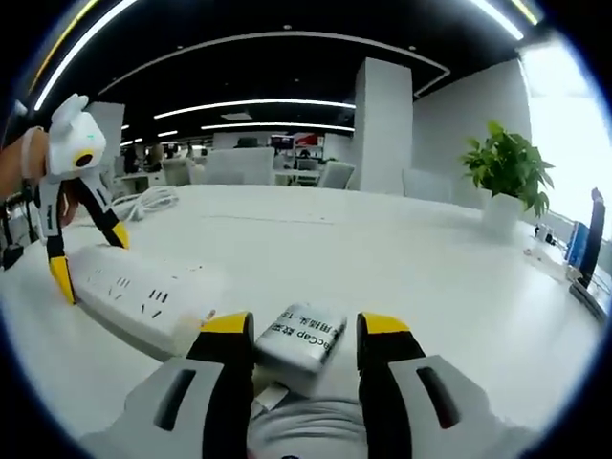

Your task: Straighten the power strip on the desk, plug the charger into it

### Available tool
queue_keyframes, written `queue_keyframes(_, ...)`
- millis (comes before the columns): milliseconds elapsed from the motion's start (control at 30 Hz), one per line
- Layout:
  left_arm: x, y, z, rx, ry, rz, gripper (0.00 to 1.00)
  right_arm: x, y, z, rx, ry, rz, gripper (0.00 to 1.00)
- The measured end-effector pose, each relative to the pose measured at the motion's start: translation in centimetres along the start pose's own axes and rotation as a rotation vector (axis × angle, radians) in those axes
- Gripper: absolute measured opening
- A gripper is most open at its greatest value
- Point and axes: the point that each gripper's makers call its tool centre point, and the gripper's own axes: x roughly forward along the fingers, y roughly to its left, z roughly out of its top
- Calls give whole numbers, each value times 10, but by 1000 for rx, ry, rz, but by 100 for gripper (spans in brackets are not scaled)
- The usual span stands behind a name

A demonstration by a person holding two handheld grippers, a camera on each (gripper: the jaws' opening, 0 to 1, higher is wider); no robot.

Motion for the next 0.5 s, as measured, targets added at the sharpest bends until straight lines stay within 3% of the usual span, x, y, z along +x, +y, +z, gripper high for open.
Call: queue_keyframes(500, 0, 0, 0, -4, 5, 2, 69, -8, 1, -2, 20, 7, 49, 31)
